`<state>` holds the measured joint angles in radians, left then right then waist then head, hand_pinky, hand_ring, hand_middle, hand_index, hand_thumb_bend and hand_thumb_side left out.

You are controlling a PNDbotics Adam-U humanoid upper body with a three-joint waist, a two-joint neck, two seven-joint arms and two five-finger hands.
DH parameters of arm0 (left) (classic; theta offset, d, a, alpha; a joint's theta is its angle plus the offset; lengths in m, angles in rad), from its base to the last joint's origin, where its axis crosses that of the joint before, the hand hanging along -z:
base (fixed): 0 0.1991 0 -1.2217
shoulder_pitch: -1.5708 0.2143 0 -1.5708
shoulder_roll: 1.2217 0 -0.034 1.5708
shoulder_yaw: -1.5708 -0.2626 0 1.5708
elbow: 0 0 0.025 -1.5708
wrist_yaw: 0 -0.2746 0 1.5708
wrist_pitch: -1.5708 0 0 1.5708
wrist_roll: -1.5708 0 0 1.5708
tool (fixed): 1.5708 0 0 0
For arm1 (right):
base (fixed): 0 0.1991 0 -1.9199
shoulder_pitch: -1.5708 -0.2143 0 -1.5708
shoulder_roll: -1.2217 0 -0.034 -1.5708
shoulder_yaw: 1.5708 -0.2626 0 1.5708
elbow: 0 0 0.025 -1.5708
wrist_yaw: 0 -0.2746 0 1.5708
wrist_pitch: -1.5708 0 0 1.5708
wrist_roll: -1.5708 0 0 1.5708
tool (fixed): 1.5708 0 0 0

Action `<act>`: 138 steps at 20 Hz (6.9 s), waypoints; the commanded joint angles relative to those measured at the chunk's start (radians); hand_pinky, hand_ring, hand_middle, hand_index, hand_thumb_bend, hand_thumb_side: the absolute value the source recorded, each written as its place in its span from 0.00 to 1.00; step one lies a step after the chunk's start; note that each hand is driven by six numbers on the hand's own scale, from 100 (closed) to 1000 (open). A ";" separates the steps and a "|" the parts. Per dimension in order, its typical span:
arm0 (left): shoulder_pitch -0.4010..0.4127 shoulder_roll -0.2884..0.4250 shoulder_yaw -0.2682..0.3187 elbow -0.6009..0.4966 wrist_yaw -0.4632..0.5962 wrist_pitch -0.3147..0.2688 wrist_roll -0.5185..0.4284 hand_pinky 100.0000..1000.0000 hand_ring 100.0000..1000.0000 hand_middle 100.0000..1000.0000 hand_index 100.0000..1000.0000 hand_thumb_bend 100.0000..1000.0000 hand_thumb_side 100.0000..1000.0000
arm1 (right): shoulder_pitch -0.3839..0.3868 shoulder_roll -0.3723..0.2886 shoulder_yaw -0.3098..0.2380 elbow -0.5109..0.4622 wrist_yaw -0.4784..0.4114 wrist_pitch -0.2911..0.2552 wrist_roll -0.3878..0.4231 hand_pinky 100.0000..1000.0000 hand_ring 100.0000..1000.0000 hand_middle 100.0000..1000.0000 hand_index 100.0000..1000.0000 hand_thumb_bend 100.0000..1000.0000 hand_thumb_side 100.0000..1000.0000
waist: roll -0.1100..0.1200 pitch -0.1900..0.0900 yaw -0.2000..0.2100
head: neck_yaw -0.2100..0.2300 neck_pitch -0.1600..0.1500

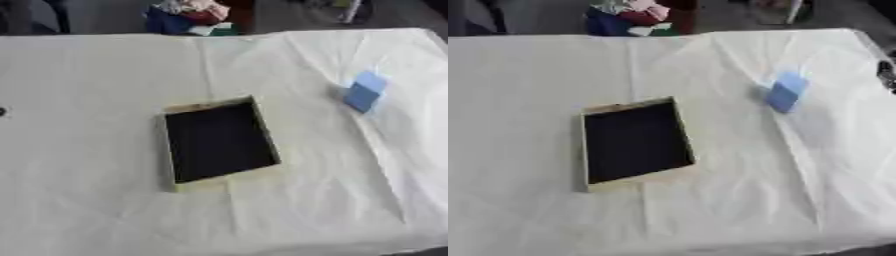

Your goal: Pick up objects on the table and place them in the box.

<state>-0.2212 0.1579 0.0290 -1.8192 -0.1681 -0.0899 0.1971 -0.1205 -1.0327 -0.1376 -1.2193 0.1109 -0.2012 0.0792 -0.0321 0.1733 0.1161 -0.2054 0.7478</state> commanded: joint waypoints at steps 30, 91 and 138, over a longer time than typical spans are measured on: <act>-0.011 0.009 -0.007 -0.013 0.002 -0.003 -0.011 0.71 0.52 0.51 0.64 0.35 0.64 | -0.082 0.012 0.094 -0.128 0.352 0.000 0.205 0.92 0.87 0.85 1.00 0.10 0.44 | -0.004 -0.012 0.007 | -0.023 0.001; -0.033 0.013 -0.034 -0.013 0.010 -0.006 -0.045 0.71 0.51 0.51 0.64 0.35 0.64 | -0.367 0.110 0.209 0.127 0.577 0.123 0.275 0.96 0.96 0.97 1.00 0.29 0.55 | -0.023 0.001 0.074 | -0.114 -0.013; -0.035 0.013 -0.034 -0.017 0.011 -0.004 -0.050 0.72 0.51 0.51 0.64 0.34 0.65 | -0.350 0.063 0.190 -0.116 0.384 0.014 0.299 0.76 0.66 0.36 0.69 0.00 0.23 | -0.014 0.007 0.082 | -0.125 -0.026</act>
<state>-0.2510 0.1578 -0.0070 -1.8193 -0.1604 -0.0920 0.1496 -0.4547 -0.9204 0.0563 -1.2783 0.5018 -0.1789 0.3812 -0.0473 0.1971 0.1988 -0.3286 0.7207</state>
